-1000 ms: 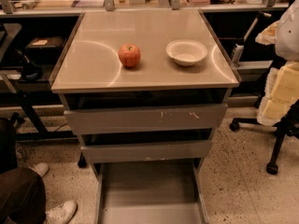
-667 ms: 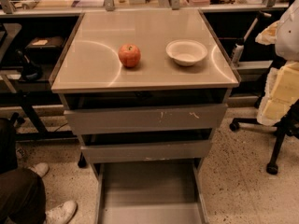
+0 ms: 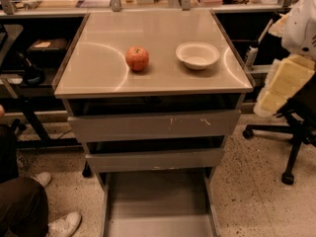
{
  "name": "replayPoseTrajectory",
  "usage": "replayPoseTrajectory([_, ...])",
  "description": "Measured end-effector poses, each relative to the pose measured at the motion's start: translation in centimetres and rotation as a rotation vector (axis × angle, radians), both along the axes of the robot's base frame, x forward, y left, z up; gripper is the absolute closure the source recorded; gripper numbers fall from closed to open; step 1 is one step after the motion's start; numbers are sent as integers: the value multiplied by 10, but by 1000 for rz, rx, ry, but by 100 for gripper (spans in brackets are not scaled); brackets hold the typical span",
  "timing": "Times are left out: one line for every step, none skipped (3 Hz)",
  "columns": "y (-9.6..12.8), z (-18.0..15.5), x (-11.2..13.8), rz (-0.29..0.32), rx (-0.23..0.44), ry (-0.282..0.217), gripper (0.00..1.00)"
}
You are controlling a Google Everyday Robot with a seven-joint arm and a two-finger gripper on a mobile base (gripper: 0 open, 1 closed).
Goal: Place apple into bottom drawer
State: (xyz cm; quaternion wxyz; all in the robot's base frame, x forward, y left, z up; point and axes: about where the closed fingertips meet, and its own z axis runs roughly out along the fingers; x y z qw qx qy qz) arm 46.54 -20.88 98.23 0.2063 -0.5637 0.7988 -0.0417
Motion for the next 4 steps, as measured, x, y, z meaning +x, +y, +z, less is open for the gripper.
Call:
replayPoseTrajectory([13, 1, 41, -47, 90, -40, 0])
replayPoseTrajectory([25, -9, 85, -101, 169, -17, 0])
replayPoseTrajectory([25, -9, 85, -101, 169, -17, 0])
replayPoseTrajectory([40, -18, 96, -76, 217, -40, 0])
